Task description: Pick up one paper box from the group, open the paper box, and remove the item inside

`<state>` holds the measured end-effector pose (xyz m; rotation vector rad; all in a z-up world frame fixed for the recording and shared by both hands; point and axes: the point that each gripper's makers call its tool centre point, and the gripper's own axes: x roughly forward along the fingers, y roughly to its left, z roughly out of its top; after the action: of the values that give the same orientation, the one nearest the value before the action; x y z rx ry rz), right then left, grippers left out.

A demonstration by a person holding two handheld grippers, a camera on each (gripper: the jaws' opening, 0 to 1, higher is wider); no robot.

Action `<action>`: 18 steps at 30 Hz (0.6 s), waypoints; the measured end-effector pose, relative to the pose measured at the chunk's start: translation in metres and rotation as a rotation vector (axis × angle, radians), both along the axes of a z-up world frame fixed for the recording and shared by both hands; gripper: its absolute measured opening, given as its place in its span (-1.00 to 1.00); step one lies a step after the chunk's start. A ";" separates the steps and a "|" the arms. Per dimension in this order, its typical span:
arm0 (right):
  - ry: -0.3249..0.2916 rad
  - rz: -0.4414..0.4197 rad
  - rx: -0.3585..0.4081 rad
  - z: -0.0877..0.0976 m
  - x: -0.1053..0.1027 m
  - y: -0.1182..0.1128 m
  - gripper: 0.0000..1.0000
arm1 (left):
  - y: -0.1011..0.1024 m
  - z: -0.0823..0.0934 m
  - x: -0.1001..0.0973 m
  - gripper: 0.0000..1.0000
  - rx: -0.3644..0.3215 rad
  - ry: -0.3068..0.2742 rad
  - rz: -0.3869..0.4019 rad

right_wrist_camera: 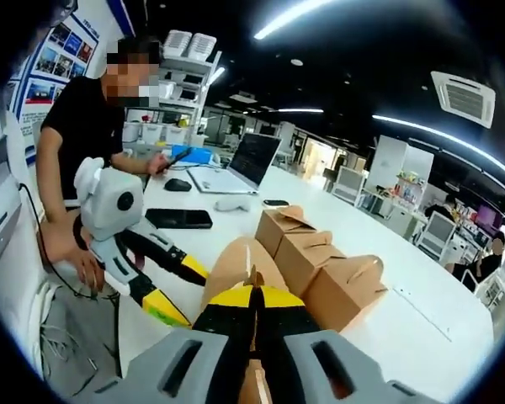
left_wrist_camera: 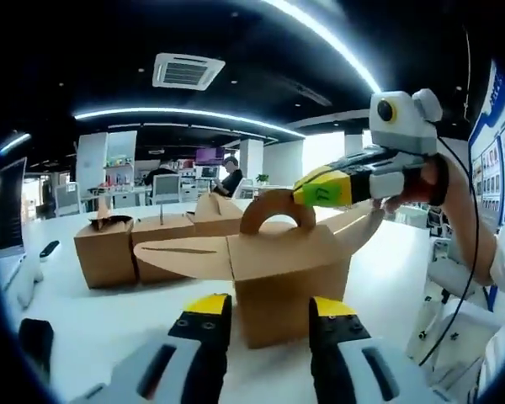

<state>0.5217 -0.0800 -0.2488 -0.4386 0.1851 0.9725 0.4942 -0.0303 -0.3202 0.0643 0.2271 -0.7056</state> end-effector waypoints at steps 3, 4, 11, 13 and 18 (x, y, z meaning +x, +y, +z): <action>0.001 0.001 0.001 0.000 -0.001 0.000 -0.94 | -0.001 0.011 -0.004 -0.08 0.032 -0.052 -0.005; 0.001 0.000 0.000 0.000 -0.001 0.000 -0.94 | -0.002 0.013 -0.005 0.03 0.034 -0.056 -0.006; 0.006 0.000 -0.002 -0.001 -0.002 0.000 -0.94 | -0.016 0.021 0.008 0.57 -0.017 -0.071 -0.009; 0.008 -0.002 -0.003 -0.002 -0.003 0.000 -0.94 | -0.016 0.026 0.010 0.57 -0.033 -0.080 0.002; 0.011 -0.010 -0.002 -0.002 -0.002 -0.002 -0.94 | -0.014 0.036 0.009 0.57 -0.068 -0.106 0.025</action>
<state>0.5196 -0.0820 -0.2506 -0.4339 0.1974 0.9651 0.5031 -0.0439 -0.2841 0.0337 0.1023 -0.6824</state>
